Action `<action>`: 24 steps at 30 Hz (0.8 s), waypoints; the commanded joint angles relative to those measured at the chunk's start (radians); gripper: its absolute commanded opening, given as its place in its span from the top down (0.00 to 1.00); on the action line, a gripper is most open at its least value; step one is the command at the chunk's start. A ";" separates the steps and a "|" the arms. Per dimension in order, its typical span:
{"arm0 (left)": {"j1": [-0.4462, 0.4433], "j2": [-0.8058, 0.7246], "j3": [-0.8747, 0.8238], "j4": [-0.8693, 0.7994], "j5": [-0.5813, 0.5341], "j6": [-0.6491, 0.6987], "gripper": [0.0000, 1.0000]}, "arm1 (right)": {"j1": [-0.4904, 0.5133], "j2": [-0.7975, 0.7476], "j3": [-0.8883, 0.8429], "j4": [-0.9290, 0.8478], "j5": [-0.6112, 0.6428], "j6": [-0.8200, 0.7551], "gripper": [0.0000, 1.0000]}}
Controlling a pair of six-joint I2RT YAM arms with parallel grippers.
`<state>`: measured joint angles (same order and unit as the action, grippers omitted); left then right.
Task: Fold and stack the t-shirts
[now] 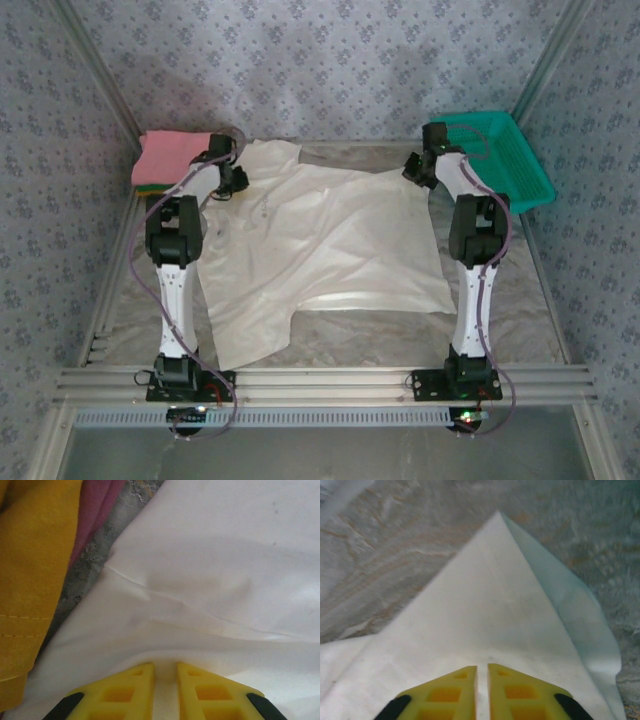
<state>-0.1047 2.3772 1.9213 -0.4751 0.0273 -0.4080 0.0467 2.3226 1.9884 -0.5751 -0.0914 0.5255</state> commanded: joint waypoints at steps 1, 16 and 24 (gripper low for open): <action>0.006 -0.031 -0.029 -0.007 0.013 0.033 0.80 | 0.007 0.020 0.141 -0.100 0.021 -0.073 0.74; -0.109 -0.325 -0.177 0.073 -0.021 0.090 0.67 | 0.081 0.305 0.490 -0.275 -0.001 -0.227 0.49; -0.182 -0.404 -0.236 0.090 -0.027 0.076 0.66 | 0.097 0.342 0.530 -0.313 0.009 -0.192 0.94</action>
<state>-0.2817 2.0087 1.7191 -0.3973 0.0109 -0.3405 0.1429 2.6534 2.4908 -0.8375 -0.0780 0.3206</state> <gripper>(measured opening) 0.332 0.100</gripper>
